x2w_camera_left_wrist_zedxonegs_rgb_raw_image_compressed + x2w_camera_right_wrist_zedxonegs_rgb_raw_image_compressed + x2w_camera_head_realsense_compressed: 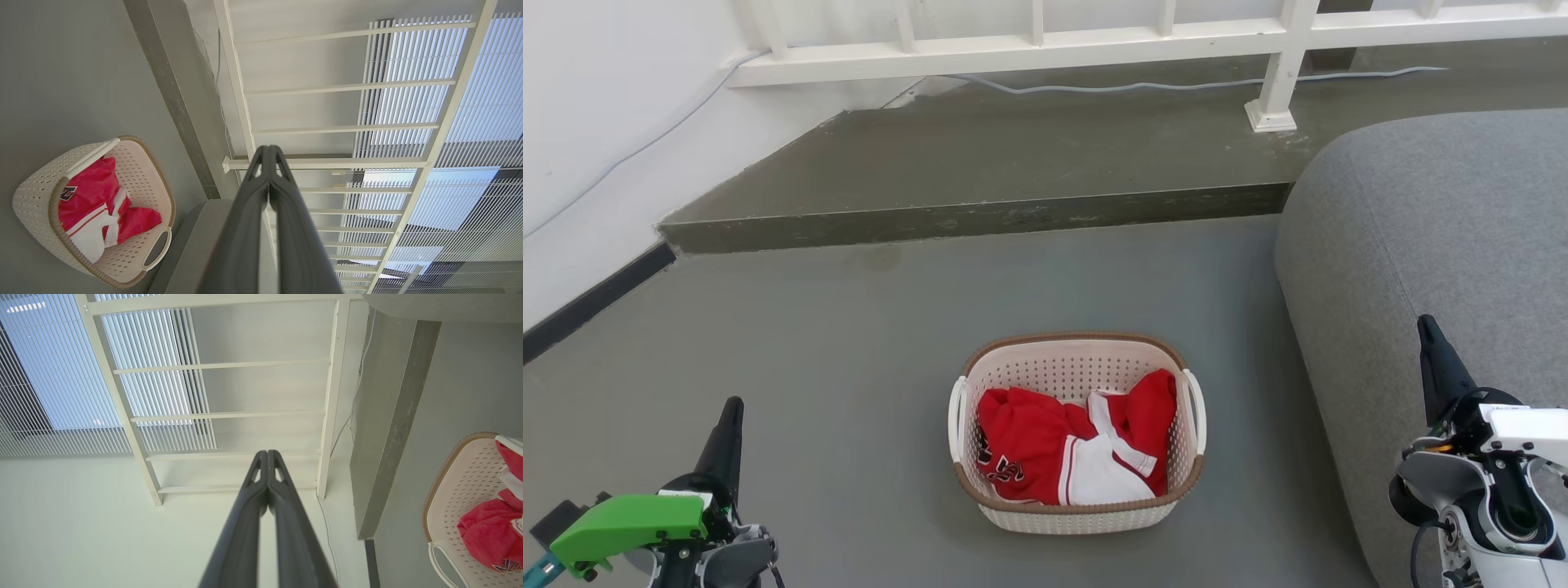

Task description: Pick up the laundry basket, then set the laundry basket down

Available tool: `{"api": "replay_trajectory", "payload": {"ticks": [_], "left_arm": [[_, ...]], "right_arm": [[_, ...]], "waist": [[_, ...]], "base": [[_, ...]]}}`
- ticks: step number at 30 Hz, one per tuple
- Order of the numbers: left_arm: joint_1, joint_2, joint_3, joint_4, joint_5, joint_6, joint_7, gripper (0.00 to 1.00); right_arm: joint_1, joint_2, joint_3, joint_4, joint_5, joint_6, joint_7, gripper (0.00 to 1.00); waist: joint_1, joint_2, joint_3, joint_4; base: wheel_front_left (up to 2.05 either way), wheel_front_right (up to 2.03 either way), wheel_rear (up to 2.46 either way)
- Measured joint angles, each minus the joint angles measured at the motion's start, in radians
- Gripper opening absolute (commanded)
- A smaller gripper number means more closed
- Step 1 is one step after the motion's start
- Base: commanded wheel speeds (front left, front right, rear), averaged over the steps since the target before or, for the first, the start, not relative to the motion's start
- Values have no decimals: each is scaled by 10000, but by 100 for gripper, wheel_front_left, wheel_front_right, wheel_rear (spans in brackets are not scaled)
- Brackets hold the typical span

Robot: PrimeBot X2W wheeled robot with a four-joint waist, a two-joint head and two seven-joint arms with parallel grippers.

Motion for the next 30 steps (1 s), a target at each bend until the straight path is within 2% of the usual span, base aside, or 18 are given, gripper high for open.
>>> {"api": "replay_trajectory", "payload": {"ticks": [30], "left_arm": [[0,-2,4,0,0,0,0,0]], "right_arm": [[0,0,0,0,0,-2,0,0]], "waist": [[0,0,0,0]], "base": [[0,0,0]]}}
